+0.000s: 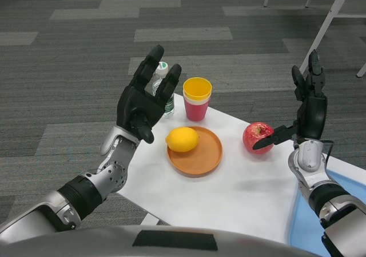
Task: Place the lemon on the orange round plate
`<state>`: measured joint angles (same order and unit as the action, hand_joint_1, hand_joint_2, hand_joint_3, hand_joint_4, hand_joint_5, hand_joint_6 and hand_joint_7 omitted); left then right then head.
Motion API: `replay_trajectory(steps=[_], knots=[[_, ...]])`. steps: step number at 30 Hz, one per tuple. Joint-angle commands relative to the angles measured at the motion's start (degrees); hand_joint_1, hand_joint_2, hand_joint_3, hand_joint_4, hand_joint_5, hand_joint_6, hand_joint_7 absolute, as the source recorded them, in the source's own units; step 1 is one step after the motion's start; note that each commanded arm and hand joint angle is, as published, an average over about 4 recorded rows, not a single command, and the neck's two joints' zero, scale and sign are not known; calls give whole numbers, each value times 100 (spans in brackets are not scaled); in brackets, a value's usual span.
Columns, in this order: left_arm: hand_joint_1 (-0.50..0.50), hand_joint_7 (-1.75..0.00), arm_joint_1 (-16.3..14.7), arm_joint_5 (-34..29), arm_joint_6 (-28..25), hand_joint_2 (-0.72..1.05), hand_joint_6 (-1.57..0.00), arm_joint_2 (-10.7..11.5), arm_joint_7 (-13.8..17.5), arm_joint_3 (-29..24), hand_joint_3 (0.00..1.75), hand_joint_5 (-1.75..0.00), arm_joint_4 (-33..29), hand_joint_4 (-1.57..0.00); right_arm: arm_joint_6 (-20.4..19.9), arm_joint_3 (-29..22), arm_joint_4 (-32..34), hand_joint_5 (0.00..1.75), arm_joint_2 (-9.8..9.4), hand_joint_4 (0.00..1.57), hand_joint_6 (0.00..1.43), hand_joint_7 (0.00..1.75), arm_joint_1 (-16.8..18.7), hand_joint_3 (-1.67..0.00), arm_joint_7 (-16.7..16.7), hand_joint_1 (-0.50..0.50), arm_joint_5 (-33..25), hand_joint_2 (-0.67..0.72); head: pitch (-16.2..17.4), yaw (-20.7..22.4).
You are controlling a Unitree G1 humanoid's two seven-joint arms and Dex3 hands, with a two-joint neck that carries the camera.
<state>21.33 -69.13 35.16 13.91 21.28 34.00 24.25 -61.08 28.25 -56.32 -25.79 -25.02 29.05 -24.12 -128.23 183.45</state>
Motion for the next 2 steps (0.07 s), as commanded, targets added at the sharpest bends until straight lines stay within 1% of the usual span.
replay_trajectory(steps=[1, 2], knots=[[50, -28, -24, 27, 35, -28, 0, -11, -1, -87, 9, 0, 54, 0, -18, -30, -24, 0, -18, 71, 0, 0, -47, 0, 4, -25, -40, 72, -29, -43], [50, -28, -24, 29, 35, -28, 0, -11, -1, -87, 9, 0, 57, 0, -18, -30, -25, 0, -17, 71, 0, 0, -47, 0, 4, -25, -40, 72, -32, -45]])
